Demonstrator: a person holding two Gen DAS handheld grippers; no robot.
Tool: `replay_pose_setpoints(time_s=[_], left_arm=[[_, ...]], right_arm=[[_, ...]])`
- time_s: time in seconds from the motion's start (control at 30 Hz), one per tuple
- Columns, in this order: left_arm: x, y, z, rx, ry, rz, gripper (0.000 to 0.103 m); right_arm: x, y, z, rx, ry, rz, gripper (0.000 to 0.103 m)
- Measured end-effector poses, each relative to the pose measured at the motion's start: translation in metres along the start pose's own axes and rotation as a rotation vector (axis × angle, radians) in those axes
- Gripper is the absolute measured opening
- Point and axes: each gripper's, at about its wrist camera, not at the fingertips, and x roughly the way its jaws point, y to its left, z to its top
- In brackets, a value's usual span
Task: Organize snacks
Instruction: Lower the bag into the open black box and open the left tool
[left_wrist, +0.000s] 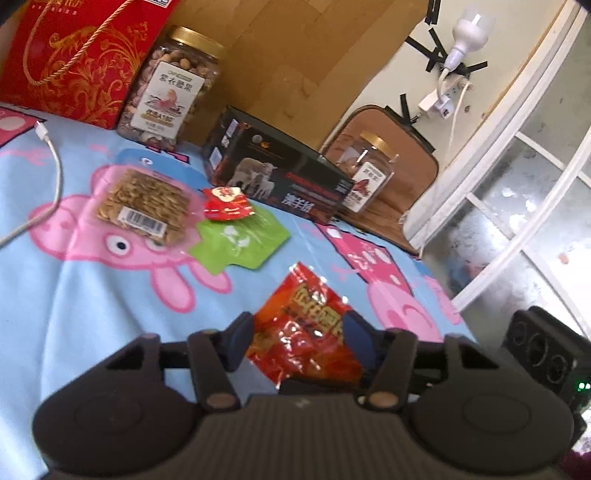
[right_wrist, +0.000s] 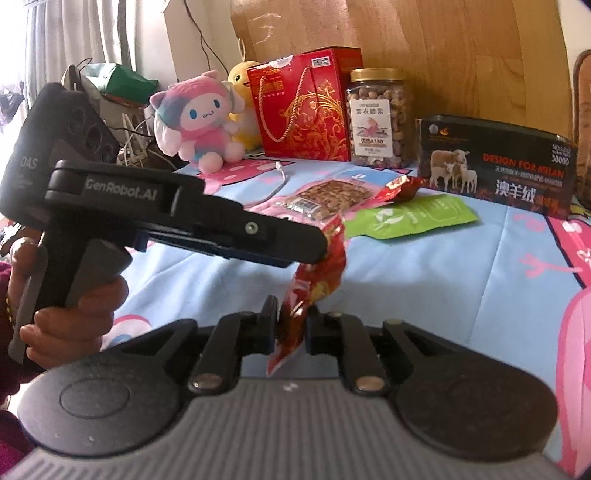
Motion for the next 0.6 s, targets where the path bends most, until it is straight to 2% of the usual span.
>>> replay_pose_setpoints(time_s=[0.27, 0.47, 0.6], left_arm=[[0.004, -0.024, 0.016, 0.050, -0.004, -0.020, 0.052], [0.021, -0.052, 0.058, 0.124, -0.028, -0.030, 0.052], [0.049, -0.069, 0.095, 0.195, -0.045, -0.014, 0.054]], right_arm=[[-0.012, -0.013, 0.009, 0.096, -0.051, 0.005, 0.014], [-0.024, -0.036, 0.042, 0.124, -0.129, -0.020, 0.014], [-0.024, -0.059, 0.069, 0.104, -0.166, -0.073, 0.014]])
